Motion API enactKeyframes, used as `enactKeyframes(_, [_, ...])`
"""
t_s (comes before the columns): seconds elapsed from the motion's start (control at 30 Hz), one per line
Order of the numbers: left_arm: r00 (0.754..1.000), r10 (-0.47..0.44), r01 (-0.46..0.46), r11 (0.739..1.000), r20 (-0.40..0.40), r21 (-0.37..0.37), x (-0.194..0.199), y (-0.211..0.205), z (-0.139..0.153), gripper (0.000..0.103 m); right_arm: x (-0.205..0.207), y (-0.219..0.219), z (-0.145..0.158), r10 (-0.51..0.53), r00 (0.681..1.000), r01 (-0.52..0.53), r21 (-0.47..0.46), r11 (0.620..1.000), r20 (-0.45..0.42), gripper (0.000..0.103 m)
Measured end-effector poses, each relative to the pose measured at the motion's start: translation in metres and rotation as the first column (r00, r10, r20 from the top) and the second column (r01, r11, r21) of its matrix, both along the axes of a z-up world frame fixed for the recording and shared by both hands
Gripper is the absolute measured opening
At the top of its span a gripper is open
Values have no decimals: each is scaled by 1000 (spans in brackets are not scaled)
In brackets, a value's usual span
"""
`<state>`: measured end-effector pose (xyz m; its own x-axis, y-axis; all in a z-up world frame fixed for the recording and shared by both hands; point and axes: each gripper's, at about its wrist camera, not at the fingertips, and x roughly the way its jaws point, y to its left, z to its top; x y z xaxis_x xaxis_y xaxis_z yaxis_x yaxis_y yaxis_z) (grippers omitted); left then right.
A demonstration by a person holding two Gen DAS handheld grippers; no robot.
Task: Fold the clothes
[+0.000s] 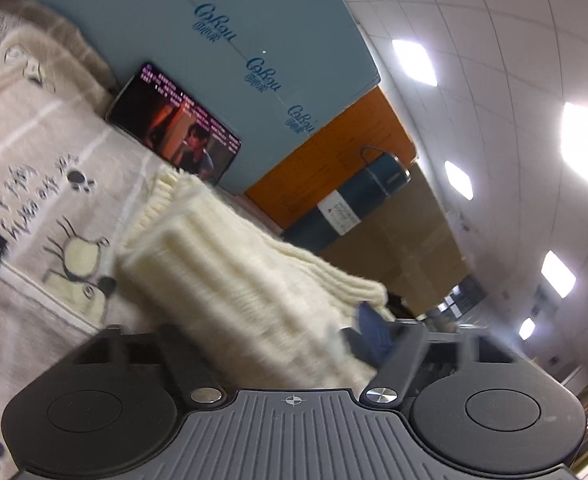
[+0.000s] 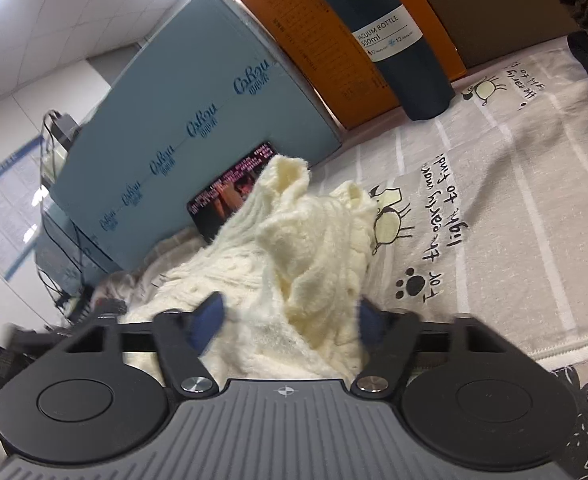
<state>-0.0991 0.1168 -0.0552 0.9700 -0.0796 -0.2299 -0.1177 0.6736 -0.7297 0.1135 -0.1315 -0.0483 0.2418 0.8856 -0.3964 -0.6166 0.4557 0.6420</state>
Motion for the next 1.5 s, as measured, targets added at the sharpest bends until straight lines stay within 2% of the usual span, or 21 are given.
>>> enactKeyframes(0.13, [1000,-7,6,999,6,41,-2,-1,1,37,-1,-3,-1,-6,1000,6,13,1000,30,43])
enactKeyframes(0.27, [999,-13,9,997,42,82,-10,-7,9,33,-5,-5,4,-11,998,7,59,998,62,35])
enactKeyframes(0.4, [996,7,-20,987,84,158,-30,-10,29,33,-21,-3,17,-46,998,41,95,995,47,33])
enactKeyframes(0.57, [985,71,-105,969,155,222,-73,8,60,33,-51,21,47,-40,997,30,157,987,61,33])
enactKeyframes(0.67, [969,151,-195,952,193,236,-102,30,71,33,-67,51,68,12,997,-27,190,981,76,33])
enactKeyframes(0.87, [908,326,-389,889,264,240,-160,79,86,33,-109,143,95,160,978,-184,201,962,131,33])
enactKeyframes(1.07, [811,482,-565,793,333,227,-216,128,101,33,-144,237,100,269,955,-292,236,927,126,33])
enactKeyframes(1.17, [753,541,-628,761,375,163,-226,158,80,33,-162,276,99,292,946,-318,228,920,143,33])
enactKeyframes(1.23, [718,576,-651,754,389,85,-230,176,57,33,-169,299,92,301,942,-327,214,920,149,33])
enactKeyframes(1.43, [706,655,-674,739,270,-29,-239,221,26,31,-183,351,65,313,928,-345,152,926,202,33])
enactKeyframes(1.5, [703,685,-695,719,191,-20,-234,229,19,31,-186,362,55,307,929,-338,136,931,208,33])
